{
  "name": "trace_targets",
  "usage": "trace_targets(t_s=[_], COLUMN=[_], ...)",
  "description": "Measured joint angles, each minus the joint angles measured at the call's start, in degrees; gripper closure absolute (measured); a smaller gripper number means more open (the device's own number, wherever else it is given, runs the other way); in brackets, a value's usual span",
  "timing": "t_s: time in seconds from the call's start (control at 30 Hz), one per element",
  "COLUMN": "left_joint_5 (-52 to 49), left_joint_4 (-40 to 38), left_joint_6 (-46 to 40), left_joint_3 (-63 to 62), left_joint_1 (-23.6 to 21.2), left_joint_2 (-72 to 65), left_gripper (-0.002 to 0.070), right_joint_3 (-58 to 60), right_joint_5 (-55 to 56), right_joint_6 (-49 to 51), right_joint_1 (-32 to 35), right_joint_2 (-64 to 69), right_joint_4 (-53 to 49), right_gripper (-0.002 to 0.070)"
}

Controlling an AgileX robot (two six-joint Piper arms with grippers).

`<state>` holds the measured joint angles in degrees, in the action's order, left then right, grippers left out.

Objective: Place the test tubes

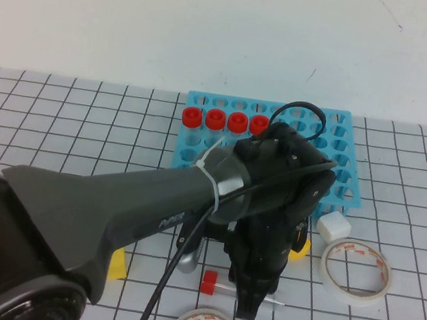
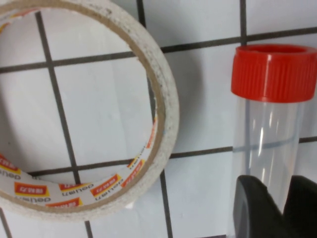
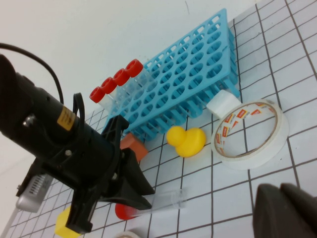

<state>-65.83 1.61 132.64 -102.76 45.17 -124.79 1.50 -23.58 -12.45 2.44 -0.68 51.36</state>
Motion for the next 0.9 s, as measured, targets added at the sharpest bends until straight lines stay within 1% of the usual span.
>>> trace_targets(t_s=[0.3,0.8,0.9], left_joint_5=[0.0,-0.3,-0.9], left_joint_4=[-0.2,-2.1,-3.7], left_joint_6=[0.0,-2.9,-3.1], left_joint_3=[-0.1,-0.5,-0.6], left_joint_1=[0.0,0.0,0.0], left_joint_2=[-0.1,-0.5,-0.5], left_gripper=[0.0581,0.0581,0.0575], right_joint_3=[0.0,0.0,0.0], right_joint_5=[0.0,0.0,0.0], right_joint_6=[0.0,0.0,0.0], right_joint_1=[0.0,0.0,0.0], right_joint_2=[0.0,0.0,0.0], right_joint_4=[0.0,0.0,0.0], right_gripper=[0.0678,0.0678,0.0678])
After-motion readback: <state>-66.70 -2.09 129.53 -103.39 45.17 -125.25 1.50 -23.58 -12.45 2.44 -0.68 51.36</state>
